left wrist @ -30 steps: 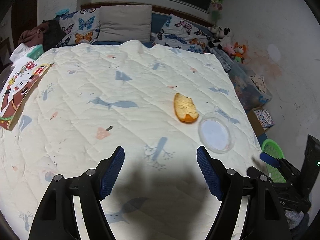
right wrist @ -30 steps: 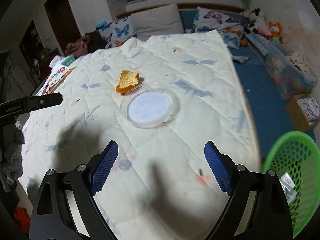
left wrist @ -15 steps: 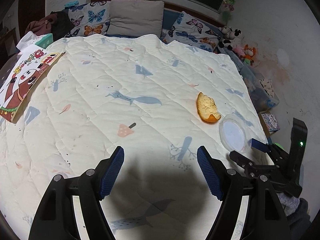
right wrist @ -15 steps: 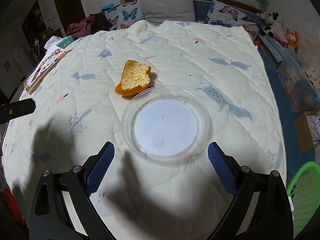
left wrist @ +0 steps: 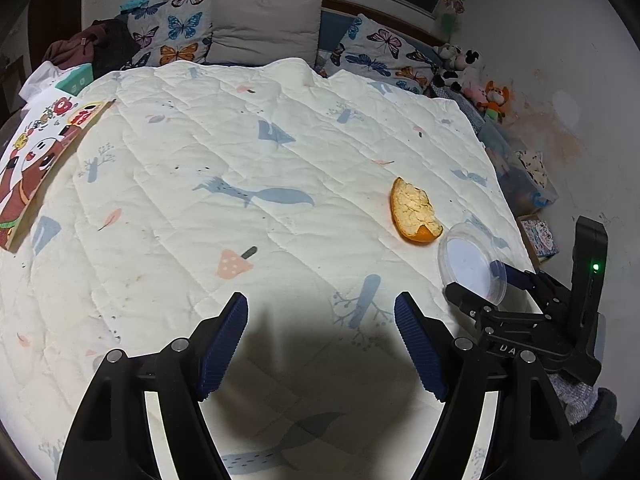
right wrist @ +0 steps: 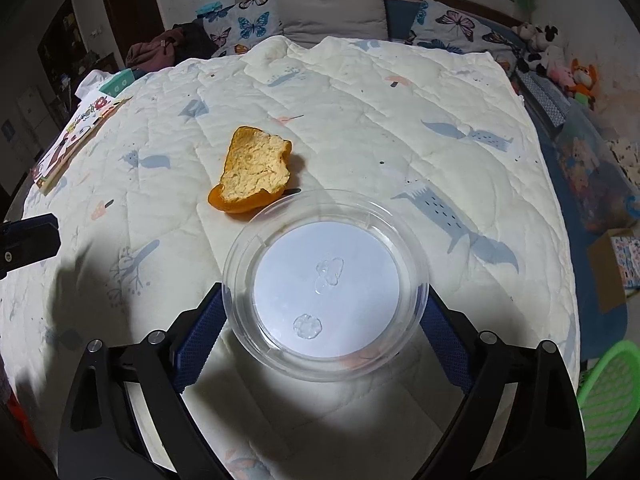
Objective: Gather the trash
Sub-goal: 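Grasp the clear plastic lid by its rim with the right tool, then grasp the orange bread crust with the left tool while the right tool holds the lid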
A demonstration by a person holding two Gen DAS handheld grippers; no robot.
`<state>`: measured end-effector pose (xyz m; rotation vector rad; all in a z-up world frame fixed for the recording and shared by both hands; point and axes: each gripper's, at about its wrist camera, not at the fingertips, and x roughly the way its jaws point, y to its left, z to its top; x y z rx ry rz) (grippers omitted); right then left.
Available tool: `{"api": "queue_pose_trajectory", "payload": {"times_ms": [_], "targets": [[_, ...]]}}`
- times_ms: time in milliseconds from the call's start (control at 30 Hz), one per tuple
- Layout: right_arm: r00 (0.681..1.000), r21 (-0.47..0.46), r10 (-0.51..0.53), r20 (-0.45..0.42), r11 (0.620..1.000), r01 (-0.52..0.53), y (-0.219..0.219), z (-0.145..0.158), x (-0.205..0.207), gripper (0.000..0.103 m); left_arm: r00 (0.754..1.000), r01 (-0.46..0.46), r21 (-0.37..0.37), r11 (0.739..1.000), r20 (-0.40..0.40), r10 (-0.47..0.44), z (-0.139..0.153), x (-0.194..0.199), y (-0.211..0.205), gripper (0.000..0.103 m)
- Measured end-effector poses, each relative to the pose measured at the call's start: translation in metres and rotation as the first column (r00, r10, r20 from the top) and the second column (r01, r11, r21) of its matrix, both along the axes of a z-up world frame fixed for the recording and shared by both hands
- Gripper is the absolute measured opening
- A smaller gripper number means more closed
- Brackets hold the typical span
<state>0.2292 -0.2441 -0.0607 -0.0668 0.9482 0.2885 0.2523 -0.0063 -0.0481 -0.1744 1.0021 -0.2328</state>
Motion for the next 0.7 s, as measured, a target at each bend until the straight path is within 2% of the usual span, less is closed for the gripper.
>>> {"api": "queue_pose_trajectory", "payload": {"times_ms": [200, 433, 633, 700], "targets": [[1.0, 0.018, -0.002, 0.009, 1.0, 0.001, -0.003, 0.003, -0.007, 0.091, 1.0, 0.028, 0.0, 1.0, 0.007, -0.028, -0.002, 0.005, -0.012, 0.073], [1.0, 0.03, -0.011, 0.025, 0.999, 0.011, -0.018, 0.014, -0.027, 0.091, 0.989, 0.148, 0.042, 0.988, -0.002, -0.148, -0.009, 0.017, -0.037, 0.073], [0.999, 0.048, -0.024, 0.036, 0.999, 0.022, -0.035, 0.023, -0.049, 0.091, 0.955, 0.294, 0.111, 0.949, 0.006, -0.297, -0.016, 0.034, -0.067, 0.074], [0.999, 0.052, -0.03, 0.043, 0.998, 0.028, -0.042, 0.027, -0.057, 0.091, 0.934, 0.353, 0.125, 0.927, 0.01, -0.357, -0.017, 0.041, -0.078, 0.077]]}}
